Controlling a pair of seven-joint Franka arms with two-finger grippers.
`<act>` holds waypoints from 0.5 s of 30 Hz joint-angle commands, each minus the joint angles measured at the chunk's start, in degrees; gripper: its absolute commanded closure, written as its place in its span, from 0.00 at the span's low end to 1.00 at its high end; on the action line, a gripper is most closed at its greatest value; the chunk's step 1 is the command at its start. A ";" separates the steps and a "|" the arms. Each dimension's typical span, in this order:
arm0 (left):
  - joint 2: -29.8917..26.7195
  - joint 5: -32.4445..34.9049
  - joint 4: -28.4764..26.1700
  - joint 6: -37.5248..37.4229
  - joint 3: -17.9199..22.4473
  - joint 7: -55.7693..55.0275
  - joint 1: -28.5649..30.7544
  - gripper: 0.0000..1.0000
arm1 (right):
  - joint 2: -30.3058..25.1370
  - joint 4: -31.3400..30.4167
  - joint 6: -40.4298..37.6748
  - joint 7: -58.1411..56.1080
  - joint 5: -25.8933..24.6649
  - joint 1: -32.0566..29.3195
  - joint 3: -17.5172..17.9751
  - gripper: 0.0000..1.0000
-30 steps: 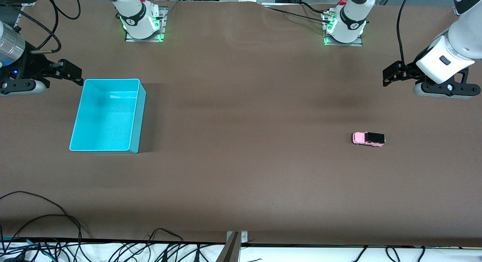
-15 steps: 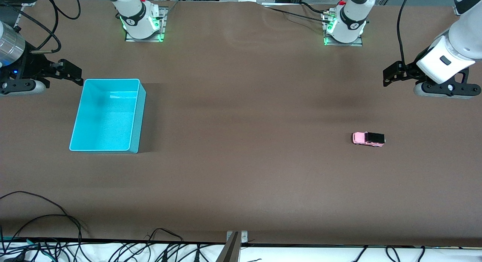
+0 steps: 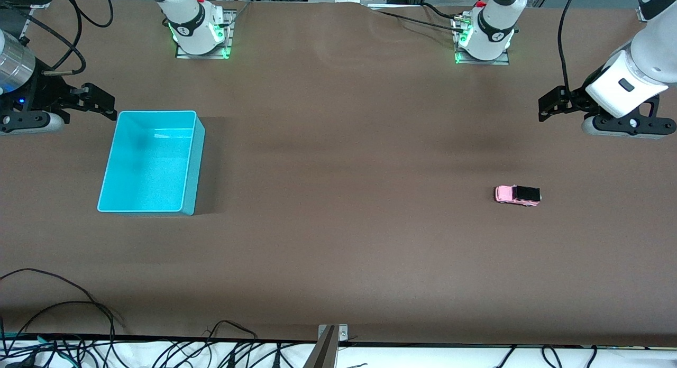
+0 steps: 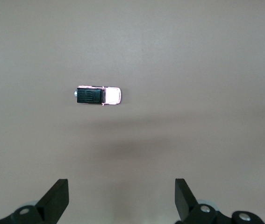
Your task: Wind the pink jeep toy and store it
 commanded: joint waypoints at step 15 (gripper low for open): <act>1.41 0.73 2.48 -0.98 0.28 1.09 0.10 0.00 | -0.52 -0.69 0.48 -0.53 -0.67 0.01 -0.01 0.00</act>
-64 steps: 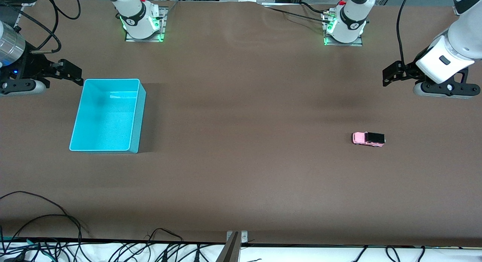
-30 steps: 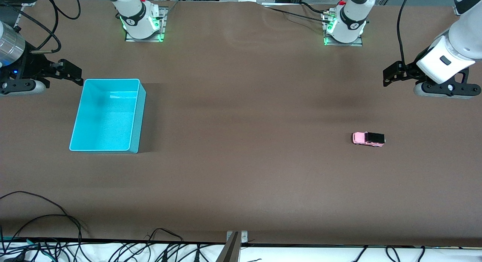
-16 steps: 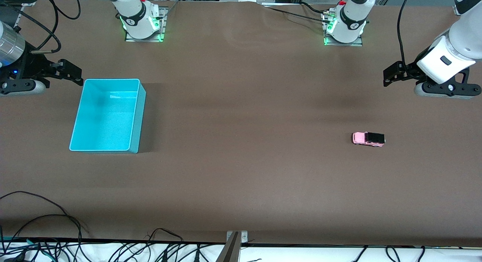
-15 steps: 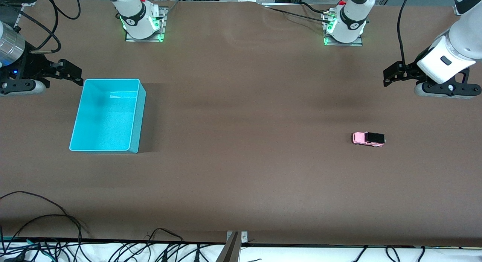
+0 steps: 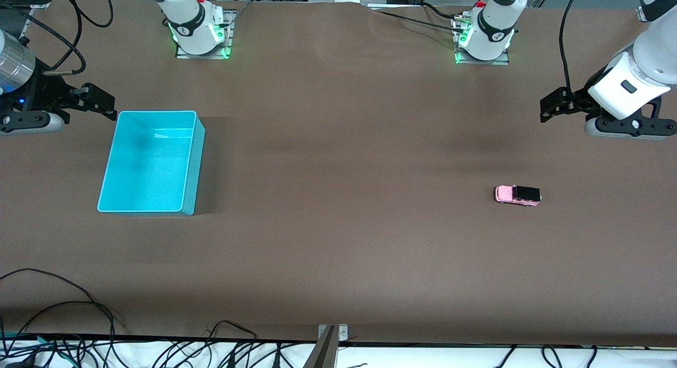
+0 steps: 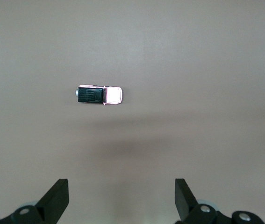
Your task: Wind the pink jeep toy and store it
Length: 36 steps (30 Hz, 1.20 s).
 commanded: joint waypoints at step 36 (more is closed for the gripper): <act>9.18 1.61 3.45 8.07 0.44 43.70 6.24 0.00 | -0.52 -0.69 0.56 -0.53 -0.67 -0.08 -0.10 0.00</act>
